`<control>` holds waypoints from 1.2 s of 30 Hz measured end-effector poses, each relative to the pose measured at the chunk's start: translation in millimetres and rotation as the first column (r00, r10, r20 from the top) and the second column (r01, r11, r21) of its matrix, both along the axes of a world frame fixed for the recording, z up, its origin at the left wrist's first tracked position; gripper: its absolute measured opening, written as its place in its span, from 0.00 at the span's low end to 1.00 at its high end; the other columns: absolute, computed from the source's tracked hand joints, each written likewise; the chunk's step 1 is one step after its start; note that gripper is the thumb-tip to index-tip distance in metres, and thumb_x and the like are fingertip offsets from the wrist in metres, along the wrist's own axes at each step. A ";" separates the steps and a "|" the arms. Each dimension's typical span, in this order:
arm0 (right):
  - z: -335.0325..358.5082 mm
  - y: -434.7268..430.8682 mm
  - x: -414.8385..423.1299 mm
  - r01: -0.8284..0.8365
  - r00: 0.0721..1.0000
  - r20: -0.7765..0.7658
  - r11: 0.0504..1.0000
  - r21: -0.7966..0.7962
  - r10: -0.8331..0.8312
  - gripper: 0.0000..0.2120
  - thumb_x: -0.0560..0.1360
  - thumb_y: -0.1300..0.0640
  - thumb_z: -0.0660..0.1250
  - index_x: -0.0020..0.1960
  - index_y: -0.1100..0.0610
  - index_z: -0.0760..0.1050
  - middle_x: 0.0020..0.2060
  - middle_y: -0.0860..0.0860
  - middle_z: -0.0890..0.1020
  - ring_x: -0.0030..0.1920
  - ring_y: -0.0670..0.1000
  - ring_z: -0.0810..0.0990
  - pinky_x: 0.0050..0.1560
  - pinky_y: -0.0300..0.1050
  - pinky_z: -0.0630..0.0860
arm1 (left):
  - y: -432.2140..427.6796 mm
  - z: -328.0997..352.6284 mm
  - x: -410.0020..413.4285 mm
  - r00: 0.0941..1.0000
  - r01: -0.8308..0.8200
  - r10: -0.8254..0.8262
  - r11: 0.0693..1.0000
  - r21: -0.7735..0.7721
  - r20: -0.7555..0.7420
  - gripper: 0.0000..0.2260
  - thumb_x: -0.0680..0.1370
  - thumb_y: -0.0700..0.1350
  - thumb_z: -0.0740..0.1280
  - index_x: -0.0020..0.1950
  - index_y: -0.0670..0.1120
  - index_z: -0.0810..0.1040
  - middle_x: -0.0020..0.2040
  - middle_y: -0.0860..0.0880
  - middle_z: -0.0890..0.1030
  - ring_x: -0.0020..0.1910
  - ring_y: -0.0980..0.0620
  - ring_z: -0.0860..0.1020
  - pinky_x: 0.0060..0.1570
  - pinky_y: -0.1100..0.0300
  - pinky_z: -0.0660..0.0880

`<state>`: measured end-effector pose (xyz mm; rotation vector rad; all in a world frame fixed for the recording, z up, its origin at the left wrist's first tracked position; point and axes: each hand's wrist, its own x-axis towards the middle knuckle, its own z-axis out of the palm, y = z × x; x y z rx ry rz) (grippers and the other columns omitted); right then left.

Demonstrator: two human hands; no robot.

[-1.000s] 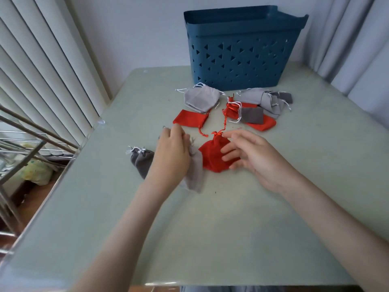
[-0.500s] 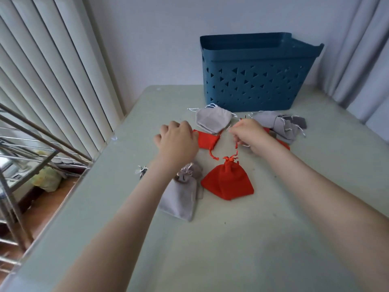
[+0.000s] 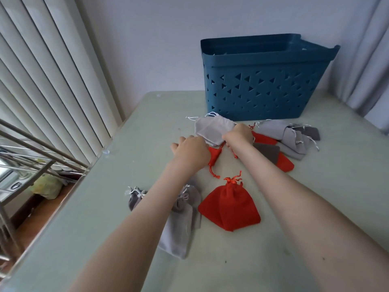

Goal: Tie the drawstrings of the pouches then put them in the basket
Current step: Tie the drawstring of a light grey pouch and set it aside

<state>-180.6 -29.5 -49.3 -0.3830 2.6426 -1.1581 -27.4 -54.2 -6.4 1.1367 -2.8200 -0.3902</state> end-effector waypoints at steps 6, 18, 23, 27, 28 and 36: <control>-0.6 2.3 7.0 0.017 0.997 -0.073 0.991 -0.136 -0.027 0.14 0.74 0.65 0.60 0.59 0.63 0.76 0.55 0.60 0.80 0.56 0.62 0.78 0.48 0.46 0.73 | 3.4 5.5 5.9 1.000 0.002 -0.002 1.000 0.007 -0.030 0.07 0.79 0.40 0.53 0.48 0.46 0.70 0.53 0.45 0.74 0.60 0.43 0.67 0.51 0.54 0.58; 73.5 119.9 81.8 -0.139 0.859 0.138 0.484 -0.864 0.494 0.07 0.77 0.69 0.57 0.45 0.61 0.72 0.39 0.56 0.77 0.41 0.51 0.77 0.40 0.44 0.75 | 42.6 27.6 45.2 0.758 0.240 0.242 0.760 0.604 -0.606 0.23 0.81 0.60 0.50 0.54 0.45 0.76 0.53 0.47 0.79 0.53 0.49 0.76 0.59 0.54 0.71; 61.1 184.8 134.1 -0.307 0.644 0.180 0.467 -0.829 0.743 0.15 0.76 0.69 0.57 0.56 0.57 0.75 0.43 0.52 0.83 0.42 0.49 0.82 0.39 0.43 0.80 | 67.1 16.7 76.2 0.695 0.540 0.308 0.373 0.755 -0.650 0.26 0.80 0.63 0.52 0.60 0.45 0.78 0.59 0.43 0.80 0.60 0.48 0.77 0.60 0.53 0.74; 43.0 208.8 146.1 -0.325 0.583 0.266 0.520 -0.790 0.768 0.18 0.66 0.63 0.61 0.55 0.56 0.75 0.42 0.51 0.82 0.41 0.49 0.80 0.40 0.44 0.78 | 87.2 0.9 104.3 0.754 0.542 0.302 0.215 0.812 -0.583 0.24 0.77 0.60 0.58 0.62 0.45 0.77 0.58 0.45 0.81 0.57 0.50 0.79 0.57 0.54 0.75; 37.8 210.6 147.4 -0.312 0.583 0.295 0.544 -0.779 0.757 0.19 0.65 0.63 0.61 0.54 0.56 0.76 0.43 0.51 0.81 0.42 0.49 0.79 0.42 0.43 0.77 | 91.9 -2.9 109.1 0.760 0.527 0.310 0.220 0.820 -0.572 0.20 0.78 0.58 0.58 0.58 0.47 0.78 0.53 0.47 0.83 0.53 0.53 0.81 0.52 0.58 0.76; 13.5 202.0 151.5 -0.372 0.552 0.328 0.578 -0.727 0.767 0.18 0.67 0.60 0.61 0.56 0.56 0.75 0.43 0.53 0.80 0.40 0.50 0.77 0.33 0.42 0.73 | 92.3 -22.4 107.0 0.557 0.602 0.418 0.392 0.695 -0.718 0.14 0.81 0.50 0.56 0.59 0.48 0.78 0.51 0.48 0.83 0.52 0.52 0.80 0.53 0.59 0.77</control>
